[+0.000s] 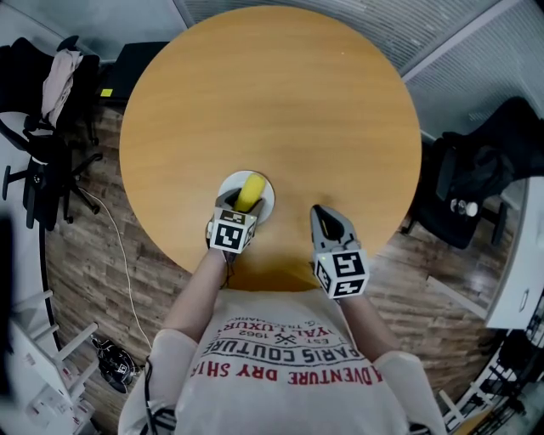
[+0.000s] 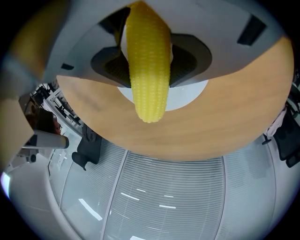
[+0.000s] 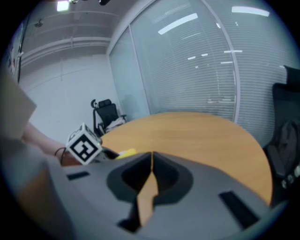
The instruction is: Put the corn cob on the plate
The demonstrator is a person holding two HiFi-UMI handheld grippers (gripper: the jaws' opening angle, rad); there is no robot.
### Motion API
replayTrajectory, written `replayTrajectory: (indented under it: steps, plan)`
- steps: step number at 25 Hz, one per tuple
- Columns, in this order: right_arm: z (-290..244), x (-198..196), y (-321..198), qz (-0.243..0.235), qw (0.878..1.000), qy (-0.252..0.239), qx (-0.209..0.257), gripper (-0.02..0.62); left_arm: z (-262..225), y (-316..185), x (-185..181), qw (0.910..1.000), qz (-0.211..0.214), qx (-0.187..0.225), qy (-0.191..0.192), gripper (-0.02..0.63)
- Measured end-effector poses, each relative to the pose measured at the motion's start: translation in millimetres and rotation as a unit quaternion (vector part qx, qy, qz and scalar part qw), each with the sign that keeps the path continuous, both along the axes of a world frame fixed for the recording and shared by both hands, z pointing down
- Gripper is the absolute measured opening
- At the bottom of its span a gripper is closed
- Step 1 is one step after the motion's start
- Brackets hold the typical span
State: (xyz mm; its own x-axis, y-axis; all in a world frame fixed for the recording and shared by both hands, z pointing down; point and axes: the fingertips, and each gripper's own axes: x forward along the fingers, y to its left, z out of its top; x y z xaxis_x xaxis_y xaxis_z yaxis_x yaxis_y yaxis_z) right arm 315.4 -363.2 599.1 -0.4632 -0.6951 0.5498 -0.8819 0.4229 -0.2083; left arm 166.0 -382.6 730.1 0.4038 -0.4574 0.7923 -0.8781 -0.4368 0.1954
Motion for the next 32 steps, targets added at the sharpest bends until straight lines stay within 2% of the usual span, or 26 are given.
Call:
replayTrajectory:
  steps: [5, 12, 18, 19, 21, 24, 25, 32]
  plan:
    - [-1.7, -4.5, 2.1, 0.005, 1.0, 0.0, -0.001, 0.029, -0.9, 0.9, 1.0, 0.9999, 0.001, 0.009, -0.004, 0.279]
    - [-9.1, -11.5, 5.0, 0.01, 1.0, 0.0, 0.007, 0.029, -17.4, -6.1, 3.0, 0.9988, -0.022, 0.035, 0.026, 0.304]
    - [-27.6, -25.0, 10.9, 0.018, 1.0, -0.007, 0.019, 0.029, -71.9, -10.3, -11.4, 0.9927, -0.037, 0.107, 0.041, 0.302]
    - [-32.1, -27.1, 11.0, 0.019, 0.999, -0.009, 0.024, 0.03, -83.7, -10.3, -13.4, 0.9912, -0.037, 0.118, 0.047, 0.294]
    - [-40.2, -32.1, 11.7, 0.02, 0.999, -0.013, 0.035, 0.029, -107.7, -9.4, -19.3, 0.9872, -0.038, 0.143, 0.06, 0.229]
    - [-52.1, -42.6, 12.7, 0.022, 0.998, -0.025, 0.051, 0.029, -145.3, -8.9, -31.5, 0.9784, -0.041, 0.188, 0.077, 0.071]
    - [-56.5, -46.6, 13.0, 0.023, 0.998, -0.027, 0.058, 0.029, -157.6, -8.6, -35.0, 0.975, -0.038, 0.202, 0.083, 0.047]
    - [-91.2, -76.9, 21.5, 0.021, 0.993, -0.029, 0.111, 0.029, -234.3, 9.4, -55.5, 0.9502, 0.005, 0.28, 0.137, 0.032]
